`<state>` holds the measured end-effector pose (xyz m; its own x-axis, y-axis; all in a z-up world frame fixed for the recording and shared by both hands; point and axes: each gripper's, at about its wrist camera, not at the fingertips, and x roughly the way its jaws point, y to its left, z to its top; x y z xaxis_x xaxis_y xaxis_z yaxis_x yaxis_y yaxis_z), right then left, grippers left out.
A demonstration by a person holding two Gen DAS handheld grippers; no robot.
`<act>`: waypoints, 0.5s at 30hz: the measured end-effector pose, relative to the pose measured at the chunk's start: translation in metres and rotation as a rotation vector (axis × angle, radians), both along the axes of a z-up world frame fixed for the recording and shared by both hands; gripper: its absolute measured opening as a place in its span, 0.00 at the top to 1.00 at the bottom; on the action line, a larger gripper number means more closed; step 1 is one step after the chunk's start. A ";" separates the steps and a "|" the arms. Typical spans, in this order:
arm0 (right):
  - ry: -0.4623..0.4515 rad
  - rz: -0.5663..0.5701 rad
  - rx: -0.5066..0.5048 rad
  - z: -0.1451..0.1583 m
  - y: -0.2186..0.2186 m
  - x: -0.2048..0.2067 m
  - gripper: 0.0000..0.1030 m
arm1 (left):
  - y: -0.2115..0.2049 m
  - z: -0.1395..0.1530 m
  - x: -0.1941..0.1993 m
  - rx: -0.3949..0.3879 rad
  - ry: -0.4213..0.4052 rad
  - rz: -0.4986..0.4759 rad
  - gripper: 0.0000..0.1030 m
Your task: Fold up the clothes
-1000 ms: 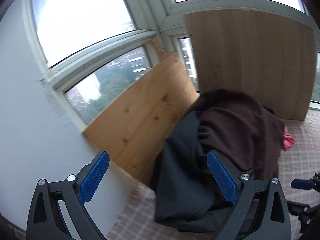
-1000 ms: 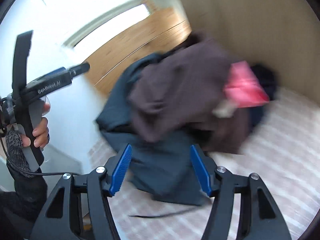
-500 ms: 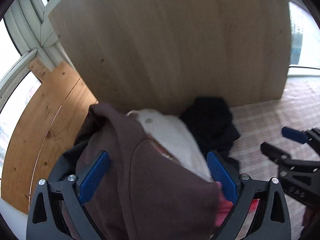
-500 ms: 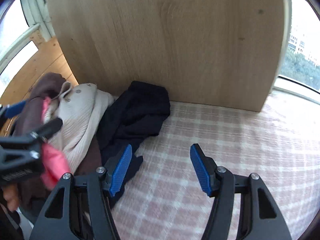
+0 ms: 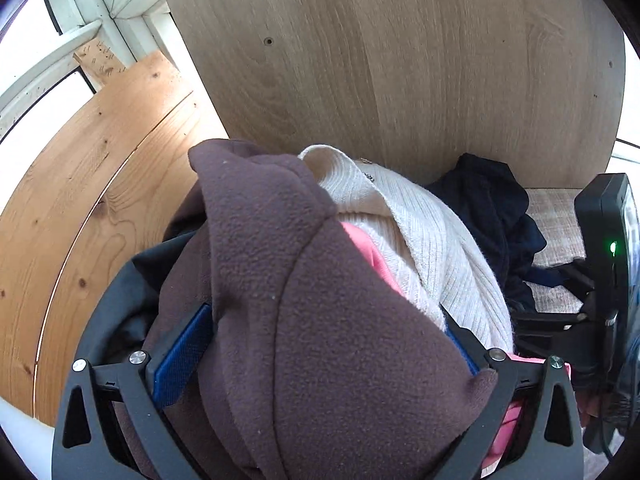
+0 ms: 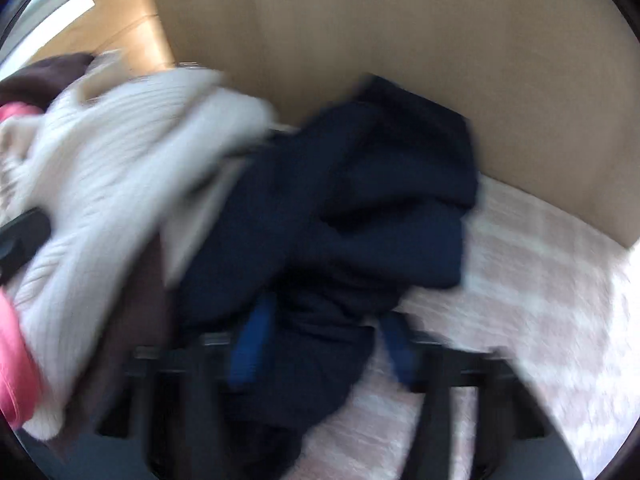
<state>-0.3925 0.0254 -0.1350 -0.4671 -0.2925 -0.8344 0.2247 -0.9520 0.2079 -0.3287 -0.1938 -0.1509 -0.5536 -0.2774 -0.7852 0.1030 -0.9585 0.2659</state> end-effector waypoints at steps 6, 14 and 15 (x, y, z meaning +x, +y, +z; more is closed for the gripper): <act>0.097 0.048 -0.105 0.053 0.012 0.015 0.88 | -0.005 0.016 0.013 -0.014 0.020 -0.003 0.00; 0.380 0.068 -0.145 0.161 0.020 0.067 1.00 | -0.015 0.062 0.060 -0.031 0.114 0.028 0.01; 0.459 0.054 -0.167 0.188 0.022 0.080 1.00 | -0.016 0.069 0.066 -0.034 0.129 0.032 0.01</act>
